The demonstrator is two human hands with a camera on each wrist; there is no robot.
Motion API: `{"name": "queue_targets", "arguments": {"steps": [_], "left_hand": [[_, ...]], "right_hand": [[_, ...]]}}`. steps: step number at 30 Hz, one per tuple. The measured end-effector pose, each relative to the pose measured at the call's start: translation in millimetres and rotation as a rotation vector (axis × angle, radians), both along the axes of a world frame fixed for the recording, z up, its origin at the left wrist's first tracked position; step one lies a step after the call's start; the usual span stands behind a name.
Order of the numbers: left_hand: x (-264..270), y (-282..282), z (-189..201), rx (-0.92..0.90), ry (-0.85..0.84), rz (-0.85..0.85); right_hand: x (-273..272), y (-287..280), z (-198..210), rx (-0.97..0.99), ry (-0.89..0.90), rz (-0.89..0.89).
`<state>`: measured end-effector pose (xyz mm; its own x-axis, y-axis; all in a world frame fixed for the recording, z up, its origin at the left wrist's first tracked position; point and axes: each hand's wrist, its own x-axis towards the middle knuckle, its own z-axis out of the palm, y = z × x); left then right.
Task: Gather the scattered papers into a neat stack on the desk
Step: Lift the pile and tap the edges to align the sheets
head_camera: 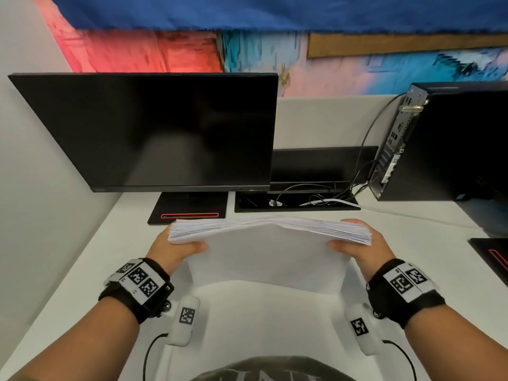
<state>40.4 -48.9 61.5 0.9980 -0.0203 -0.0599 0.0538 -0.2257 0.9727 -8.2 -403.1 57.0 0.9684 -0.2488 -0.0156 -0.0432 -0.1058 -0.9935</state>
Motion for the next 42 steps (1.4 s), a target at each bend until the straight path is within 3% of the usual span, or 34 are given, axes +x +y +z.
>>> {"name": "queue_targets", "arguments": {"steps": [3, 6, 11, 17, 22, 27, 32, 40, 42], "left_hand": [[-0.1, -3.5, 0.3, -0.151, -0.008, -0.049], [-1.1, -10.5, 4.5, -0.264, -0.021, 0.016], [3.0, -17.2, 8.8, -0.302, -0.013, 0.125], [2.3, -12.9, 9.8, -0.304, -0.003, 0.108], [1.9, -15.9, 11.7, -0.273, -0.006, 0.127], [3.7, -19.5, 8.7, -0.167, -0.034, 0.061], [2.5, -20.0, 5.1, -0.099, 0.020, 0.154], [0.1, -7.1, 7.9, -0.016, -0.011, 0.034], [1.9, -8.5, 11.3, 0.082, -0.018, 0.146]], "right_hand": [[2.2, 3.0, 4.7, 0.039, -0.026, 0.009], [2.8, 7.4, 6.0, 0.114, -0.030, 0.005], [6.2, 13.5, 3.6, 0.149, -0.046, -0.141], [12.1, 12.5, 6.0, 0.121, -0.028, -0.201], [19.6, 11.5, 10.4, 0.077, 0.024, -0.259], [10.5, 9.8, 12.8, 0.115, 0.018, -0.030], [1.1, 6.5, 12.8, 0.119, 0.038, -0.059], [-12.6, 4.2, 6.0, 0.110, 0.017, 0.016], [-14.1, 11.4, 13.0, 0.130, -0.002, -0.033]]}}
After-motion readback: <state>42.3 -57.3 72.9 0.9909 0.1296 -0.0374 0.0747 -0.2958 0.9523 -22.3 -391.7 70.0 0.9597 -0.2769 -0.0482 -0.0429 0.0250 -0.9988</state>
